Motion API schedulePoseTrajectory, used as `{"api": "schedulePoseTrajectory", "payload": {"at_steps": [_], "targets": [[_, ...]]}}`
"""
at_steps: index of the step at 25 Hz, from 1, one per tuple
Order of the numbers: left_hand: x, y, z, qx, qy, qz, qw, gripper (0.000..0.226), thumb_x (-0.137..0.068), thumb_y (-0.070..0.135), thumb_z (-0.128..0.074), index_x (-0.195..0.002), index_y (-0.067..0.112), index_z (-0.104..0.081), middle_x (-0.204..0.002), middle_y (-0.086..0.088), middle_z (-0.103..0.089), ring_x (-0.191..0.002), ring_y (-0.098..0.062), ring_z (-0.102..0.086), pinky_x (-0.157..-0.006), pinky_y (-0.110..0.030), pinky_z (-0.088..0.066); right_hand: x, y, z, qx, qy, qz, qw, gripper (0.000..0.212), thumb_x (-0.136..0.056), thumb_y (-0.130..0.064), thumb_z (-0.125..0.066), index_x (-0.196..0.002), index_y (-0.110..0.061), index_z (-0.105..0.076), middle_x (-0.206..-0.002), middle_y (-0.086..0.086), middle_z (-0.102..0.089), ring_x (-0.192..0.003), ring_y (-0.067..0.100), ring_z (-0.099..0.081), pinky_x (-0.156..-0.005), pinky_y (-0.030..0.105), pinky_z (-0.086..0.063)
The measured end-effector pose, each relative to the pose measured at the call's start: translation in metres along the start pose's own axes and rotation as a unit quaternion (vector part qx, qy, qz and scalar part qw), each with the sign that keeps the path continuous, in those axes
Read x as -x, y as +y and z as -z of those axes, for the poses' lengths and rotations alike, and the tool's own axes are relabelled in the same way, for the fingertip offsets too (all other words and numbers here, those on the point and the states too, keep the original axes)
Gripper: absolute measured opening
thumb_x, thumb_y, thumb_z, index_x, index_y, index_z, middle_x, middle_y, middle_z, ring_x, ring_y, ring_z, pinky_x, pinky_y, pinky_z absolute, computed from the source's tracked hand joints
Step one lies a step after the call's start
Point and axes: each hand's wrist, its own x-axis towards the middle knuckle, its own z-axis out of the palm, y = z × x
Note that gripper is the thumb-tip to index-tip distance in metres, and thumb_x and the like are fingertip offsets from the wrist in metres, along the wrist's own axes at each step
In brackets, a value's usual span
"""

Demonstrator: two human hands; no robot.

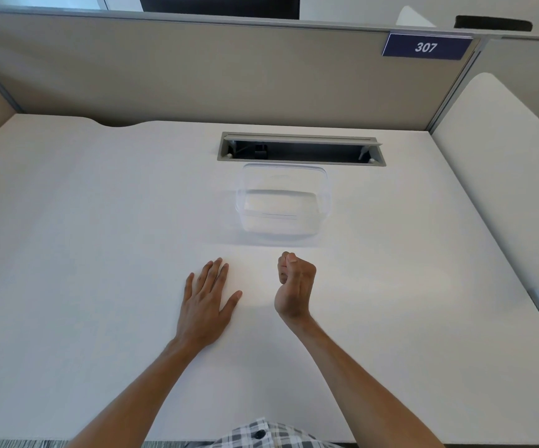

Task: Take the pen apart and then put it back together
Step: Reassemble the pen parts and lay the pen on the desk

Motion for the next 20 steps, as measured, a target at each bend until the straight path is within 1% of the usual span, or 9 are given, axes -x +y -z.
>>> {"api": "schedulePoseTrajectory", "payload": {"at_steps": [4,6,9,11,13,14,16,18,20], "targets": [[-0.0004,-0.0004,-0.0006,0.0,0.0,-0.001,1.0,0.074,-0.093,0.063,-0.011,-0.152,0.02,-0.02,-0.161,0.004,-0.013,-0.148,-0.012,-0.006,-0.12,-0.041,-0.002,-0.0002,-0.0006,-0.0023,0.011,-0.012,0.011,1.0,0.033,-0.087,-0.034,-0.032,-0.059,-0.025,-0.019,-0.054,-0.005,-0.015,-0.053,0.013,-0.013,-0.053,0.033,-0.008],[-0.0006,-0.0005,-0.0011,0.0,0.0,-0.001,1.0,0.075,-0.092,0.064,-0.01,-0.152,0.02,-0.02,-0.161,0.004,-0.014,-0.148,-0.012,-0.006,-0.119,-0.04,-0.001,0.0004,-0.0005,-0.0027,0.015,-0.018,0.014,1.0,0.031,-0.086,-0.032,-0.032,-0.059,-0.027,-0.018,-0.054,-0.006,-0.014,-0.054,0.015,-0.012,-0.052,0.038,-0.008],[-0.0006,-0.0004,-0.0011,0.006,0.005,-0.003,1.0,0.076,-0.092,0.065,-0.009,-0.152,0.019,-0.021,-0.16,0.004,-0.015,-0.148,-0.012,-0.007,-0.119,-0.041,-0.002,0.0004,0.0001,-0.0027,0.011,-0.018,0.005,1.0,0.031,-0.085,-0.032,-0.032,-0.057,-0.034,-0.018,-0.054,-0.011,-0.015,-0.054,0.014,-0.012,-0.053,0.037,-0.008],[-0.0004,-0.0004,-0.0009,0.007,0.004,-0.002,1.0,0.076,-0.092,0.064,-0.009,-0.152,0.019,-0.021,-0.16,0.003,-0.015,-0.148,-0.013,-0.007,-0.119,-0.041,-0.003,0.0009,-0.0009,-0.002,0.019,-0.016,0.002,1.0,0.032,-0.085,-0.033,-0.033,-0.057,-0.031,-0.017,-0.054,-0.008,-0.015,-0.055,0.015,-0.012,-0.052,0.038,-0.009],[-0.0001,-0.0007,-0.0006,0.005,0.001,-0.002,1.0,0.075,-0.093,0.063,-0.011,-0.152,0.019,-0.02,-0.161,0.003,-0.015,-0.148,-0.012,-0.006,-0.12,-0.042,-0.003,0.0019,-0.0023,-0.0016,0.024,-0.015,0.0,1.0,0.034,-0.086,-0.035,-0.034,-0.06,-0.025,-0.016,-0.055,0.001,-0.014,-0.056,0.017,-0.012,-0.052,0.041,-0.009],[-0.0002,-0.0004,-0.0005,0.004,0.001,-0.001,1.0,0.074,-0.093,0.063,-0.012,-0.152,0.019,-0.02,-0.161,0.003,-0.015,-0.148,-0.012,-0.006,-0.12,-0.042,-0.003,0.002,-0.0031,-0.0013,0.025,-0.015,-0.001,1.0,0.035,-0.087,-0.036,-0.034,-0.061,-0.023,-0.015,-0.055,0.003,-0.013,-0.056,0.017,-0.012,-0.052,0.041,-0.009],[-0.0003,-0.0004,-0.0002,0.001,-0.001,-0.001,1.0,0.073,-0.093,0.061,-0.014,-0.152,0.019,-0.02,-0.161,0.003,-0.015,-0.148,-0.013,-0.006,-0.12,-0.043,-0.004,0.0018,-0.005,-0.0005,0.023,-0.016,0.001,1.0,0.034,-0.087,-0.036,-0.033,-0.06,-0.027,-0.015,-0.055,-0.003,-0.014,-0.055,0.016,-0.012,-0.053,0.04,-0.009],[-0.0007,-0.0004,0.0002,0.002,0.002,-0.002,1.0,0.073,-0.093,0.061,-0.015,-0.152,0.019,-0.021,-0.161,0.002,-0.016,-0.148,-0.013,-0.007,-0.12,-0.043,-0.005,0.0009,-0.0046,0.0005,0.02,-0.021,0.0,1.0,0.033,-0.086,-0.035,-0.032,-0.057,-0.035,-0.017,-0.053,-0.011,-0.015,-0.054,0.012,-0.012,-0.054,0.037,-0.008],[-0.0005,-0.0006,0.0004,0.003,0.003,-0.003,1.0,0.074,-0.093,0.062,-0.013,-0.152,0.019,-0.021,-0.161,0.003,-0.016,-0.148,-0.013,-0.007,-0.12,-0.044,-0.005,0.0008,-0.0051,-0.0004,0.025,-0.024,-0.003,0.999,0.033,-0.084,-0.034,-0.031,-0.054,-0.037,-0.018,-0.05,-0.011,-0.015,-0.053,0.01,-0.012,-0.054,0.036,-0.008]]}}
